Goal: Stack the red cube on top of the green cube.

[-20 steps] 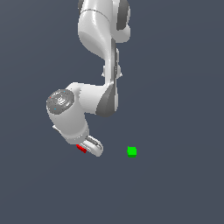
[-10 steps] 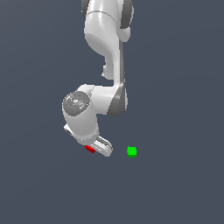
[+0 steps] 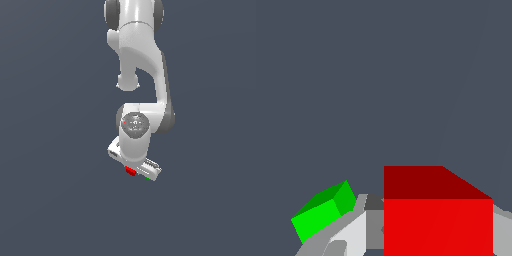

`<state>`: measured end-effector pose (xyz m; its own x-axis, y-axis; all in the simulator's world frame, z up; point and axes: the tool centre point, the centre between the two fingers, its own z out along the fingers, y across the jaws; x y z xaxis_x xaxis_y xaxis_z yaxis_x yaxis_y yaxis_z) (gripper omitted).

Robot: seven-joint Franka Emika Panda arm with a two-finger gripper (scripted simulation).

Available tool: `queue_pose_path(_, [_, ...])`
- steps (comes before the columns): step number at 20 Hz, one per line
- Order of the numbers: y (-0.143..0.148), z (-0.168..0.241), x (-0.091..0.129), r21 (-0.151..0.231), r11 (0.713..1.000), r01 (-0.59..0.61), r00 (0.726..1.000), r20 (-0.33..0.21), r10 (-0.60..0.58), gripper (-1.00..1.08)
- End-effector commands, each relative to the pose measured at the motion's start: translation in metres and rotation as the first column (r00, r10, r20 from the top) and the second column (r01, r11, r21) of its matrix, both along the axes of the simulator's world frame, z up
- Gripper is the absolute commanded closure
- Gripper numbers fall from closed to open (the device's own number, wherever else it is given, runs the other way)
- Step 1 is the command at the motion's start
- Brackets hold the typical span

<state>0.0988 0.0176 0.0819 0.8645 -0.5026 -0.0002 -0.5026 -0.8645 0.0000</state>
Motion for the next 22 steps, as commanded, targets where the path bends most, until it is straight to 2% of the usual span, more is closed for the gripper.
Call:
queue_pose_path(1, [0.028,-0.007,-0.001,0.0,1.0,0.0,1.0,0.0,0.0,1.08])
queue_pose_path(6, [0.067,-0.018,-0.001,0.0,1.0,0.0,1.0,0.0,0.0,1.08])
queue_pose_path(12, [0.084,-0.022,0.0,0.0,1.0,0.0,1.0,0.0,0.0,1.08])
queue_pose_path(13, [0.084,-0.022,0.0,0.0,1.0,0.0,1.0,0.0,0.0,-0.92])
queue_pose_path(22, [0.084,-0.022,0.0,0.0,1.0,0.0,1.0,0.0,0.0,-0.92])
